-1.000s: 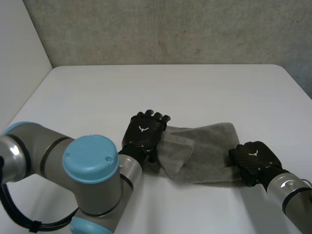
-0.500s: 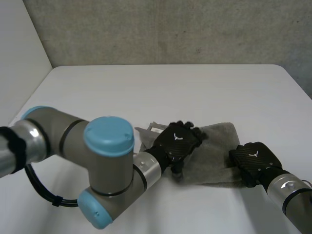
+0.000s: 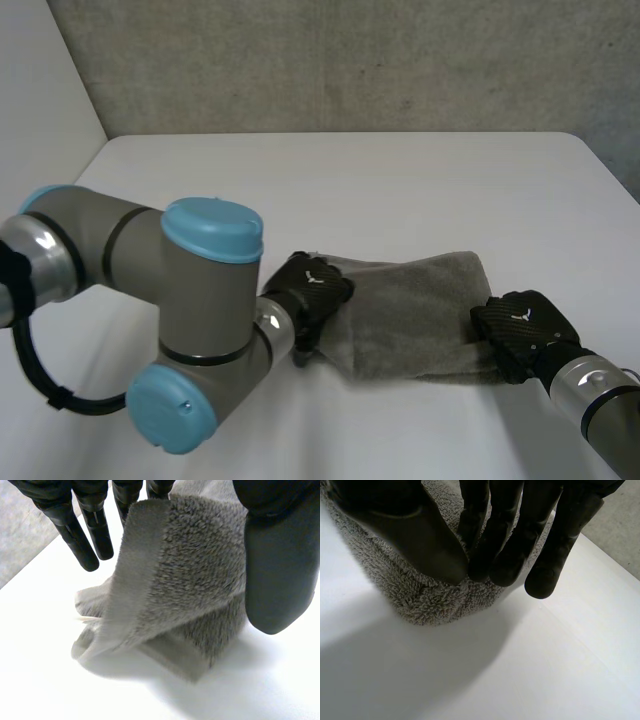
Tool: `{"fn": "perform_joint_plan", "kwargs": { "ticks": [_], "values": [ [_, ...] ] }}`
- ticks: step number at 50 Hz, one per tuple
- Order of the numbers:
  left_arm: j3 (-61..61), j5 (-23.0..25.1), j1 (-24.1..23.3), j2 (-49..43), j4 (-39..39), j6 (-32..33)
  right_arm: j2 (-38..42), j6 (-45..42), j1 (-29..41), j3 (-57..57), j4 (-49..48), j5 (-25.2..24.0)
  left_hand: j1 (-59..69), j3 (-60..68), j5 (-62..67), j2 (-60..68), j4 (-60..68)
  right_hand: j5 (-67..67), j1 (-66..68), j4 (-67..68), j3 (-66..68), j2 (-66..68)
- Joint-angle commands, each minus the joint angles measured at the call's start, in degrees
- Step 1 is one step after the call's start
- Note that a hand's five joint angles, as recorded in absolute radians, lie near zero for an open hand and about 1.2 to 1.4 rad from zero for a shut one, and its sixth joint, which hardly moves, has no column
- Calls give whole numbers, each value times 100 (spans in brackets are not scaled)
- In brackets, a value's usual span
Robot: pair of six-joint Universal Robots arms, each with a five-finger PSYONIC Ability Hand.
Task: Fold the towel.
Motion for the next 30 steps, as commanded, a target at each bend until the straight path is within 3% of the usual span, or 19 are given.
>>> {"fn": "perform_joint_plan", "kwargs": {
  "ticks": [1,13,19,23,25,28,30],
  "values": [
    [-609,-23,290,313,26,0,0,0,-2,-4,0,19,-383,-331,-1388,-373,-346,334,687,350,371,397],
    [-2049,-6,378,1199,561,-18,-211,-35,-2,-74,53,142,-467,-416,-1472,-457,-430,429,782,445,466,492],
    [-2437,3,343,1508,694,-35,-651,-528,156,-557,492,247,-635,-583,-1640,-625,-598,429,782,445,466,492],
    [-2490,-6,387,1578,694,-70,-721,-747,991,-1392,958,265,-837,-786,-1842,-827,-800,429,782,445,466,492],
    [-2499,-23,413,1649,694,-97,-459,-756,1761,-2040,1089,361,-854,-802,-1859,-844,-817,429,782,445,466,492],
    [-2561,-50,624,1947,694,-176,-220,-782,2160,-2324,1116,406,-921,-870,-1926,-911,-884,429,782,445,466,492],
    [-2674,-41,974,2315,694,-447,287,-791,2947,-2849,1116,432,-1189,-1138,-2194,-1179,-1152,429,782,445,466,492]
  ]
}}
